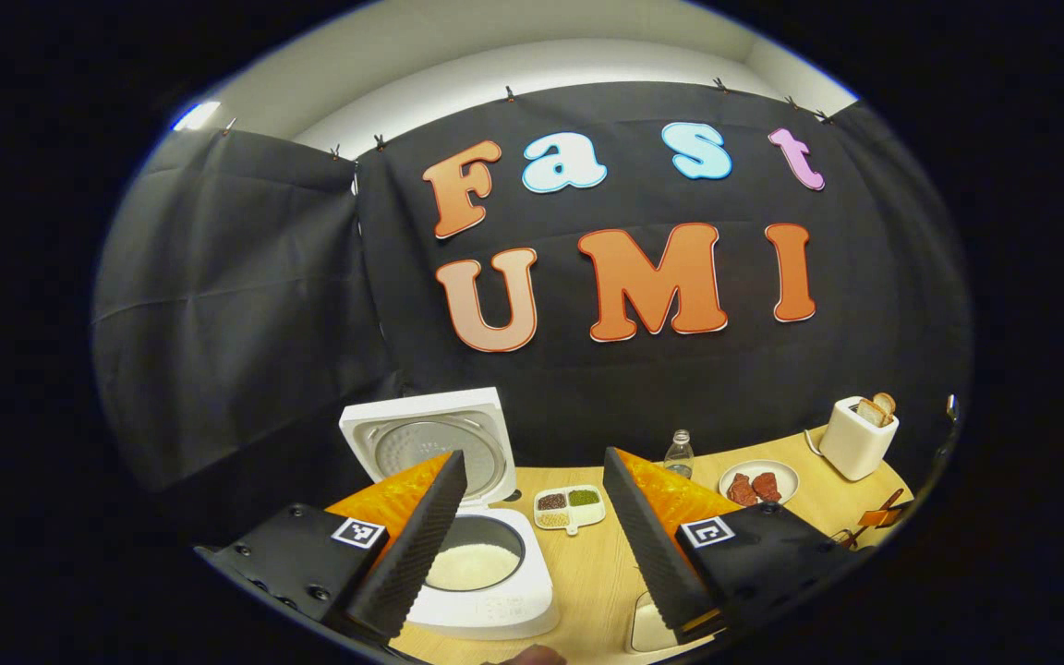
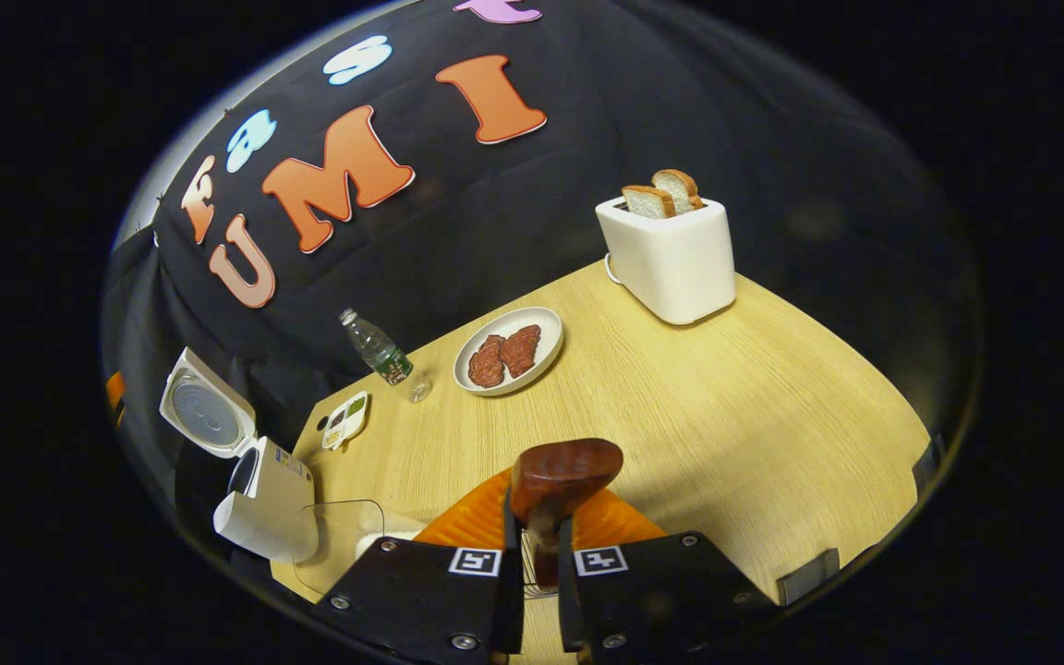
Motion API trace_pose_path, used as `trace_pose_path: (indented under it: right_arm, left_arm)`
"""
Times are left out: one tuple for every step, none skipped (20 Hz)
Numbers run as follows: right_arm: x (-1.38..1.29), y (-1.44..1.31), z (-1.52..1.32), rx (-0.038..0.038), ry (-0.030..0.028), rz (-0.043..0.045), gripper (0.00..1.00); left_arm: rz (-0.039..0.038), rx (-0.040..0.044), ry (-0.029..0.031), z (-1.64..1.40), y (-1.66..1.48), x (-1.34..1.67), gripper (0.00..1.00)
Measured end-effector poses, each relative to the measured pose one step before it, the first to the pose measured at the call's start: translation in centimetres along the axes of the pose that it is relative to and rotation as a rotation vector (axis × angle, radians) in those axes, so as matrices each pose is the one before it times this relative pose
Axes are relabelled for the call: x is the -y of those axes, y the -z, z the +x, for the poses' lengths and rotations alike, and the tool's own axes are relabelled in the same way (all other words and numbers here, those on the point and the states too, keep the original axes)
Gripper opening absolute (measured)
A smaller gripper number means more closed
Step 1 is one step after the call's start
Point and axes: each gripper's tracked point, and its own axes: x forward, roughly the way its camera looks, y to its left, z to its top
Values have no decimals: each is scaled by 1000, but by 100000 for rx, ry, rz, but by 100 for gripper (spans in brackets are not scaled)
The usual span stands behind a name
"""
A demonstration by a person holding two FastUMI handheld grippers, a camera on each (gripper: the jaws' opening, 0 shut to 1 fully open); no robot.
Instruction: Close the left gripper, press the button to open the rice cooker; take a wooden spoon from the chopstick holder with the right hand, scoop a spoonful of rice and pour it into the rice cooker, then put the wooden spoon back into the chopstick holder.
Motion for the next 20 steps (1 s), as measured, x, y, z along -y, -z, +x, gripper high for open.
trace_pose_path:
  right_arm:
    - [-409,-805,-354,2405,1020,-731,15]
    - [-446,-874,-500,2884,776,-574,15]
    - [-536,-851,-520,2556,677,-663,15]
    - [-599,-825,-662,2587,347,-788,15]
    - [-711,-1030,-641,2701,-40,-508,15]
    - [-880,-940,-671,2487,-383,-540,15]
    - [-798,-1001,-733,2355,-142,-1359,15]
    - [-928,-677,-486,1826,-1153,-1017,15]
    - [-1262,-765,-615,1366,-1815,-220,14]
    - [-1289,-545,-411,1103,-2169,137,14]
    - [-1199,-161,-321,80,-2075,-251,14]
    - [-1207,128,-168,-174,-2087,-506,14]
    - [-1265,171,-105,-661,-2103,-1159,14]
    - [-1350,429,17,-1003,-2150,-1299,14]
    - [-1319,477,191,-1310,-2068,-1597,14]
    - [-1372,610,199,-1427,-2074,-1576,14]
    - [-1313,736,292,-1686,-1953,-2023,14]
    - [-1157,896,409,-1684,-1826,-2576,14]
    - [-1072,760,481,-1349,-1409,-3345,14]
    - [-904,702,368,-1361,-721,-4010,14]
  left_arm:
    - [328,493,279,361,-83,-439,100]
    - [-83,480,263,113,148,-478,100]
    - [-524,274,273,210,0,-468,100]
    - [-1081,159,489,137,159,-468,100]
    - [-1374,38,531,194,12,-392,100]
    - [-992,134,-275,228,90,-648,100]
    - [-641,-624,-1333,213,235,-838,100]
    - [-1113,-32,-831,156,40,-711,100]
    - [-1444,-264,380,134,128,-315,100]
    - [-1032,-411,-198,9,414,-570,100]
    - [-726,-388,-513,125,244,-580,100]
    - [-688,-638,-388,73,386,-626,100]
    - [-842,-532,-200,44,264,-531,100]
    - [-750,-485,-361,-12,253,-621,100]
    - [-636,-311,-1138,55,151,-829,100]
    - [-804,-468,-941,68,343,-684,100]
    - [-939,-1110,-642,105,379,-490,100]
    - [-916,-1094,-877,-115,388,-630,100]
    - [-731,-515,-793,-40,285,-590,100]
    - [-303,-500,-481,-55,245,-601,100]
